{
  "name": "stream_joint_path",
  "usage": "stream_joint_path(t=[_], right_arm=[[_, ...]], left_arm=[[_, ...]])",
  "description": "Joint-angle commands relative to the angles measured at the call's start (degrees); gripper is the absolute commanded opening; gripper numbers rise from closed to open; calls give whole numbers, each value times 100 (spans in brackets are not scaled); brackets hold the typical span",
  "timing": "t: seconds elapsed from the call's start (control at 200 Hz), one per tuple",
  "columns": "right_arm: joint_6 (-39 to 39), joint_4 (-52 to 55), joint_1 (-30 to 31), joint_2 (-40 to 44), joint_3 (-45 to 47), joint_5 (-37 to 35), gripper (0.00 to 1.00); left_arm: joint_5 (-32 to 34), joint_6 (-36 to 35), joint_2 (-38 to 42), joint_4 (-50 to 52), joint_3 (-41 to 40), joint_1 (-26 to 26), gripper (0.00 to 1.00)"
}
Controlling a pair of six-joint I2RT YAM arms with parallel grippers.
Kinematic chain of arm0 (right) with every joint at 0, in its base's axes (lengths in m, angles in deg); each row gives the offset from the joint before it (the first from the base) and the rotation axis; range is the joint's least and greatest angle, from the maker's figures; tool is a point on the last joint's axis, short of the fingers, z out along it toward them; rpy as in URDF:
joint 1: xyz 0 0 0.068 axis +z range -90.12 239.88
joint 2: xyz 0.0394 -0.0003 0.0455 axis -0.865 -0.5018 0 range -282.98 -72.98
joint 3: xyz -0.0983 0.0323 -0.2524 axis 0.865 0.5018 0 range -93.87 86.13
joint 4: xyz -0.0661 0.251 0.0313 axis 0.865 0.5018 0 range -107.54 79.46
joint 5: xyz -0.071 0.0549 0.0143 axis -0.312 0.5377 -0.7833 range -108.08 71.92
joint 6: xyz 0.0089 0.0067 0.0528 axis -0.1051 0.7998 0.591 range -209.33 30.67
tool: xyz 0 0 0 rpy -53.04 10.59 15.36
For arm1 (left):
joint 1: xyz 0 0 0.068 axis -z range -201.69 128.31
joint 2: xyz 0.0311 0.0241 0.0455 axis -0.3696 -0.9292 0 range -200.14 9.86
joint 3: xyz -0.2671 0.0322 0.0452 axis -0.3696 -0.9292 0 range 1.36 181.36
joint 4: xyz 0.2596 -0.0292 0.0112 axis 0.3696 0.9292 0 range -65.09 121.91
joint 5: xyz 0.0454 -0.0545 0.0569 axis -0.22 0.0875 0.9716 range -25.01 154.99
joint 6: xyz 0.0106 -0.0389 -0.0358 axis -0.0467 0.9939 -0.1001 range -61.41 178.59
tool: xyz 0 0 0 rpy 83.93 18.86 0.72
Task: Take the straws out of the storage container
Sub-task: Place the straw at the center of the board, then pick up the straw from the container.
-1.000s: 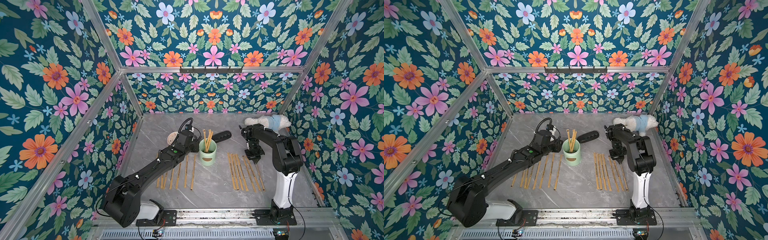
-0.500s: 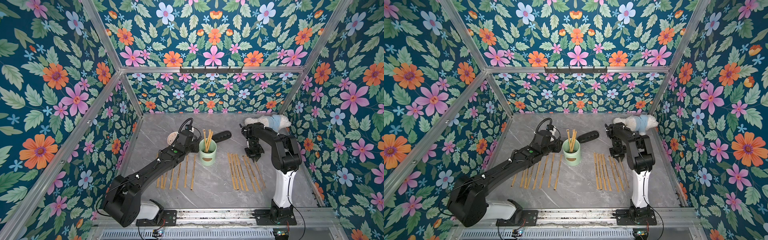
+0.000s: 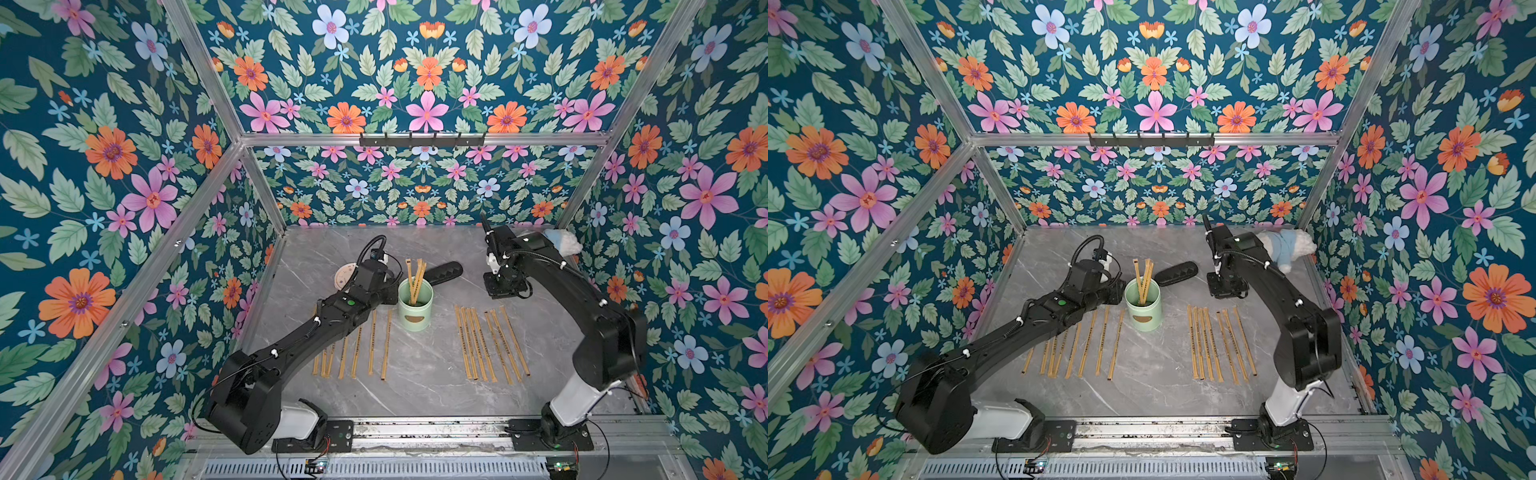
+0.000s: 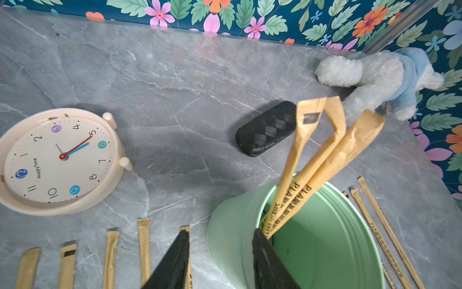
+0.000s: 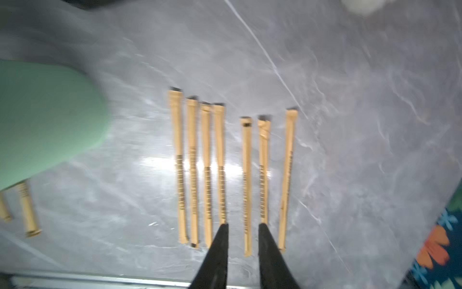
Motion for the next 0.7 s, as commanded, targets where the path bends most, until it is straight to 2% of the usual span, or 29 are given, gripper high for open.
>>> stream_joint_path(t=[0.0, 0.1, 0.23, 0.695], right_arm=[[281, -760, 515, 478, -38, 635, 27], [354, -1294, 1107, 604, -144, 694, 30], [242, -1719, 1653, 247, -448, 474, 33], [224, -1769, 1887, -1552, -1864, 681, 34]], left_arm=[[46, 64, 31, -11, 59, 1, 44], [70, 84, 101, 0, 36, -3, 44], [115, 90, 190, 66, 0, -1, 44], [305, 40, 473, 167, -243, -8, 45]])
